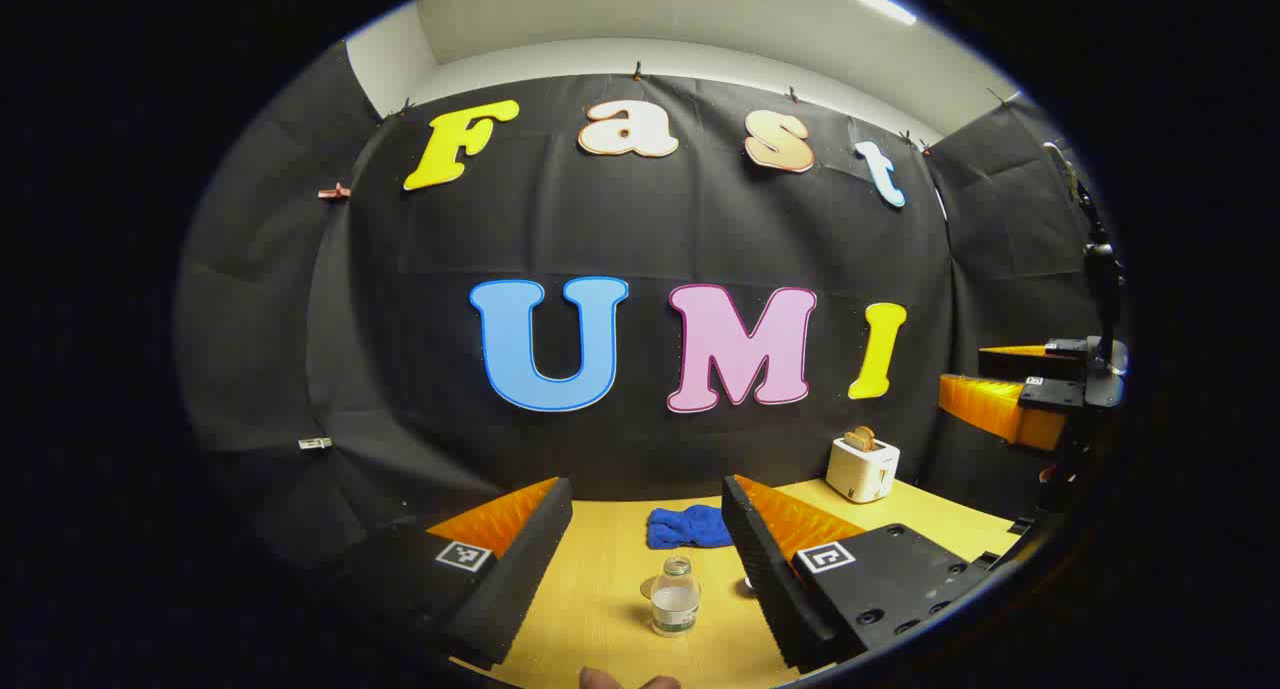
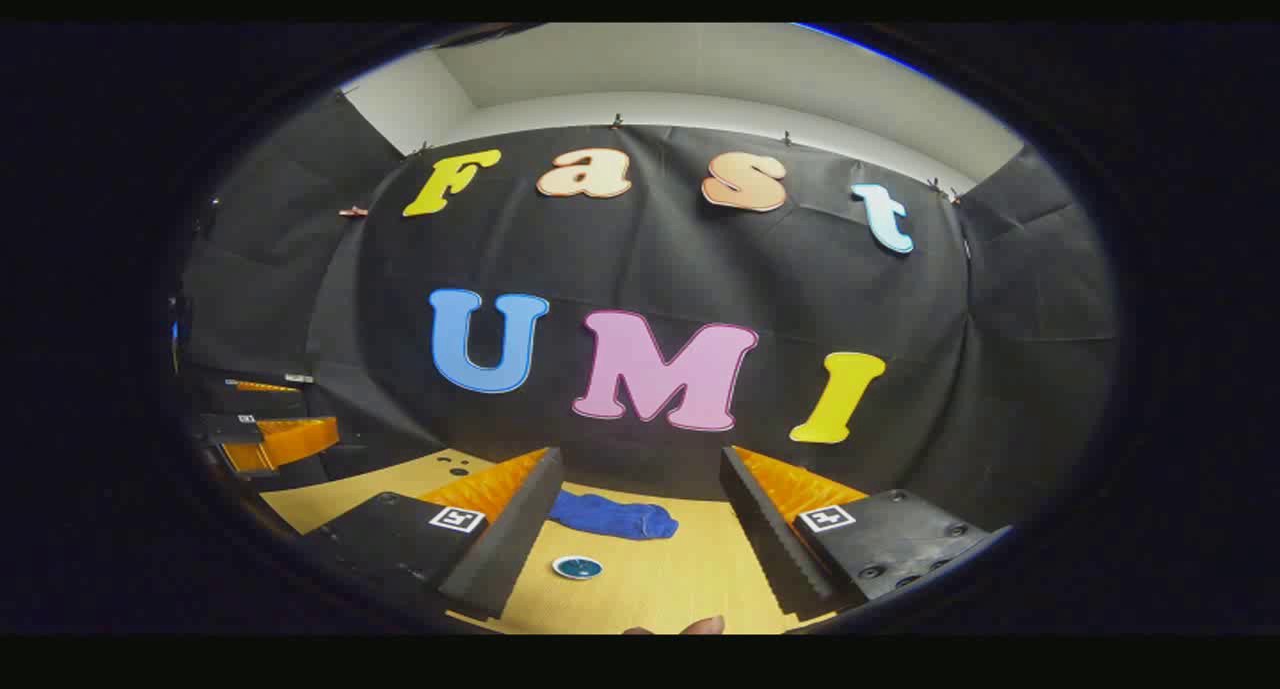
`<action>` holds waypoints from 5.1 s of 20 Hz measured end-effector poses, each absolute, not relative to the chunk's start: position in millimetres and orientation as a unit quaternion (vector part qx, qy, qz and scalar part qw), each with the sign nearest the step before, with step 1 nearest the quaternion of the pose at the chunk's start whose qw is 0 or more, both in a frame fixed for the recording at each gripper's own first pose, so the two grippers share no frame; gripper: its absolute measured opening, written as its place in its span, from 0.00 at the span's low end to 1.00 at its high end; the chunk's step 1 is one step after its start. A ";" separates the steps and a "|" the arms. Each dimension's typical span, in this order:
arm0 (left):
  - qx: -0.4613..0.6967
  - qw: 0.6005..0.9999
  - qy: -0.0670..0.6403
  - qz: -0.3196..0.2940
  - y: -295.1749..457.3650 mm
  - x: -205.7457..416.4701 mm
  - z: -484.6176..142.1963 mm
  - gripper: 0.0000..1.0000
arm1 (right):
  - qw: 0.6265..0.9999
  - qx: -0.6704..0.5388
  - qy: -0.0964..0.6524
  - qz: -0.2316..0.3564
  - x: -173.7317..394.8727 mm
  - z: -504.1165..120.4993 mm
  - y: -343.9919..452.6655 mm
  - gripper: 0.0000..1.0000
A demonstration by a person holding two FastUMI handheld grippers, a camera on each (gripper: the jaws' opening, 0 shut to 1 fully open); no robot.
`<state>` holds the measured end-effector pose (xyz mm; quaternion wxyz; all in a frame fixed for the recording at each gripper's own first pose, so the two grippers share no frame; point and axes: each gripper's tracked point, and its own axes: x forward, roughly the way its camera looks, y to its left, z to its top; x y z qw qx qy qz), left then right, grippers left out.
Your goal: Open the teacup lid with one hand, grasp the water bottle and pour water into the teacup with the other hand; after pouring, place the water bottle on the coaster and then close the teacup lid.
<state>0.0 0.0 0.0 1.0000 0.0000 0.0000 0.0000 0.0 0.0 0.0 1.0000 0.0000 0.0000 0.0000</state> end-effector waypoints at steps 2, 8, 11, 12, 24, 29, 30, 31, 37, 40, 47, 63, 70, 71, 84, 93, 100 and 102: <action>0.000 1.000 -0.001 -0.002 -0.9 0.5 0.0 0.95 | 1.000 -0.003 -0.001 0.002 1.7 0.3 1.1 0.98; 0.005 1.000 -0.002 -0.005 -1.8 2.8 1.8 0.95 | 1.000 -0.008 -0.001 0.005 2.4 0.1 1.4 0.98; 0.007 1.000 -0.001 -0.005 -2.1 4.1 1.2 0.95 | 1.000 -0.013 0.000 0.006 3.2 0.1 1.7 0.98; 0.007 1.000 0.000 -0.005 -2.2 4.3 1.1 0.95 | 1.000 -0.012 -0.001 0.007 3.4 0.4 2.6 0.98; 0.004 1.000 -0.001 -0.003 -2.8 9.9 -1.2 0.95 | 1.000 -0.015 0.002 0.019 13.9 -6.9 11.3 0.98; 0.005 1.000 0.002 -0.014 -6.8 25.9 -25.9 0.95 | 0.999 -0.013 0.019 0.029 25.8 -48.1 28.1 0.98; 0.004 1.000 0.007 -0.015 -8.6 31.9 -37.5 0.95 | 0.999 -0.016 0.025 0.031 29.2 -63.1 32.3 0.98; 0.000 1.000 0.012 -0.016 -9.8 37.3 -50.6 0.95 | 0.999 -0.018 0.029 0.032 31.8 -77.2 36.3 0.98; 0.004 0.999 0.032 -0.020 -21.6 65.6 -147.2 0.95 | 0.998 0.006 0.051 0.039 52.9 -176.5 54.3 0.98; 0.002 0.999 0.041 -0.020 -26.8 76.8 -192.7 0.95 | 0.997 0.013 0.057 0.042 65.2 -225.0 59.1 0.98; 0.008 0.998 0.062 -0.011 -30.1 87.5 -268.4 0.95 | 0.996 0.010 0.080 0.049 104.9 -311.1 63.2 0.95; -0.009 0.996 0.087 -0.007 -28.9 99.6 -299.7 0.95 | 0.979 0.020 0.178 0.095 155.5 -402.5 96.9 0.39; -0.009 0.996 0.091 -0.020 -40.4 110.6 -306.0 0.95 | 0.985 0.037 0.140 0.094 158.7 -371.1 88.1 0.36; -0.009 0.995 0.093 -0.021 -41.9 113.0 -307.4 0.95 | 0.986 0.038 0.132 0.090 159.6 -362.1 81.7 0.31; -0.016 0.994 0.106 0.007 -43.2 148.2 -334.4 0.88 | 0.991 0.016 0.127 0.029 121.0 -346.8 -12.5 0.31; 0.213 0.972 0.101 -0.014 -34.8 171.4 -302.2 0.77 | 0.992 0.024 0.125 0.022 115.9 -349.7 -31.9 0.31; 0.397 0.906 0.133 -0.064 -50.9 196.9 -321.7 0.73 | 0.990 0.025 0.133 0.031 108.6 -365.9 -38.2 0.31; 0.462 0.874 0.131 -0.070 -54.0 203.6 -322.1 0.72 | 0.990 0.027 0.133 0.032 107.8 -367.4 -42.9 0.31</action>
